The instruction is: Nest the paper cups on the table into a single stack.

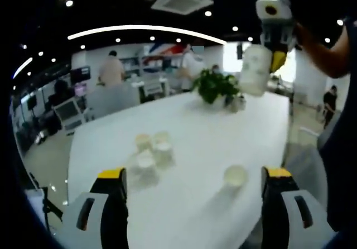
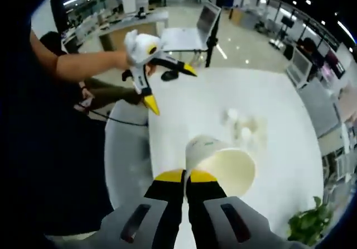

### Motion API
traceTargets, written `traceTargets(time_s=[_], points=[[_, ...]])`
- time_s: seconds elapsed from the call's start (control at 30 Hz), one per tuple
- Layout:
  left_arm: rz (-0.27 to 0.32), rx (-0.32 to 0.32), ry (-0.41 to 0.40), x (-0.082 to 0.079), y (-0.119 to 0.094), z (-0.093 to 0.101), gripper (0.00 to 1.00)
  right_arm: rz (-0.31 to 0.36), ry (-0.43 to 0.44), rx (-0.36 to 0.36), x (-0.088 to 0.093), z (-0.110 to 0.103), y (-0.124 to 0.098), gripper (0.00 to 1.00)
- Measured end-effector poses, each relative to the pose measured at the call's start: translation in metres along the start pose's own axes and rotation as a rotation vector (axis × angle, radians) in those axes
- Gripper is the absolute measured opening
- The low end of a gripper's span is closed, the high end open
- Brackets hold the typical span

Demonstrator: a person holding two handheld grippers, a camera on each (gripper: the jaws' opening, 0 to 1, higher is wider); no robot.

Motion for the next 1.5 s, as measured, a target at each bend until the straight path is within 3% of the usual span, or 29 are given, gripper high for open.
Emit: traceTargets(time_s=[0.1,0.23,0.33,0.87,1.5], points=[[0.003,-0.005,0.022,0.005,-0.003,0.001,0.99,-0.103,0.005,-0.006,0.002,0.003,0.003,0.0],[-0.029,-0.024,0.014,0.011,-0.004,-0.001,0.99,-0.181,0.023,-0.026,-0.002,0.002,0.009,0.0],[-0.054,-0.03,-0.006,0.016,-0.004,-0.001,0.99,-0.194,0.034,-0.029,-0.008,0.001,0.012,0.0],[-0.06,-0.045,-0.014,0.023,-0.005,0.002,0.99,-0.224,0.047,-0.034,-0.008,0.006,0.023,0.0],[-0.07,-0.048,-0.018,0.028,-0.004,0.005,0.99,-0.257,0.094,-0.062,0.006,0.018,0.066,0.0]])
Point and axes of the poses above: the point that each gripper's makers call its tool centre point, and the gripper's own axes: y roughly forward along the fingers, z roughly to its right, x roughly out of its underside, the point moved 4 cm from there along -y, roughly backward along the fingers, and after that the axes turned 13 degrees about -x, right-handed, at the moved point
